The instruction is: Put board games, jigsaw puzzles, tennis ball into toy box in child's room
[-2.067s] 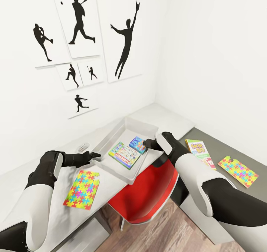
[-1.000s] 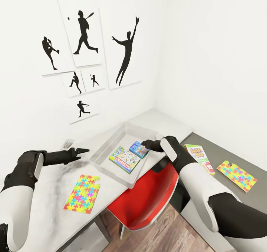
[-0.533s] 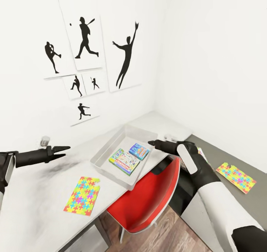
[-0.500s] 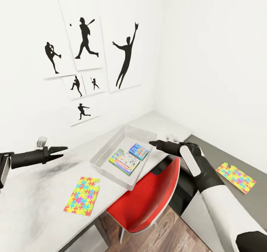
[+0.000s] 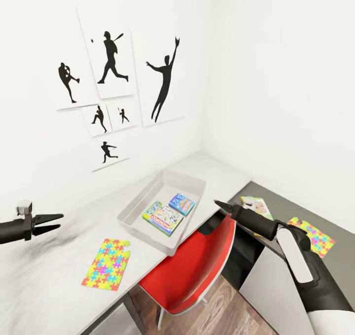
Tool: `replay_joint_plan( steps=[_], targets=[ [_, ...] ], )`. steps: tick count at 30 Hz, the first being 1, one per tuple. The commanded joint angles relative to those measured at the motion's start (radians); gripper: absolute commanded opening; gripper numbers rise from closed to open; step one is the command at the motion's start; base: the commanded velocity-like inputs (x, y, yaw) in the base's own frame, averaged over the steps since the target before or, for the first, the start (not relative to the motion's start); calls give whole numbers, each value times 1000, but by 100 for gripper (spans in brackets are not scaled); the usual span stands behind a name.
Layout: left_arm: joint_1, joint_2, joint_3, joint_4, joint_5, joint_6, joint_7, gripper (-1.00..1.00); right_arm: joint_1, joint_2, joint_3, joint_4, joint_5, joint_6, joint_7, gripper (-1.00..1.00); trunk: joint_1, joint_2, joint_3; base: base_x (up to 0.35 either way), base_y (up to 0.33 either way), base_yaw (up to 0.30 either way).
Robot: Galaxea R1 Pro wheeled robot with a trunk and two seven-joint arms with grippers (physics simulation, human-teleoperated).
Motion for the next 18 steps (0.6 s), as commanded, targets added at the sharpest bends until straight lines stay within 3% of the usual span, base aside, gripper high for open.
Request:
replay_joint_plan(
  steps=[1, 4, 10, 18],
  targets=[
    [16, 6, 11, 0, -7, 5, -7, 100, 31, -1, -28, -6, -1, -8, 61, 100, 1, -2, 0, 0, 0, -24],
    [47, 11, 40, 1, -5, -9, -7, 100, 89, -1, -71, -11, 0, -58, 167, 100, 1, -2, 5, 0, 0, -15],
    [103, 12, 71, 9, -5, -58, -7, 100, 156, 7, -99, -10, 7, -169, 299, 100, 1, -2, 14, 0, 0, -4],
    [134, 10, 82, 9, -4, -92, -7, 100, 174, 12, -101, -5, 13, -213, 322, 100, 1, -2, 26, 0, 0, 0]
  ],
)
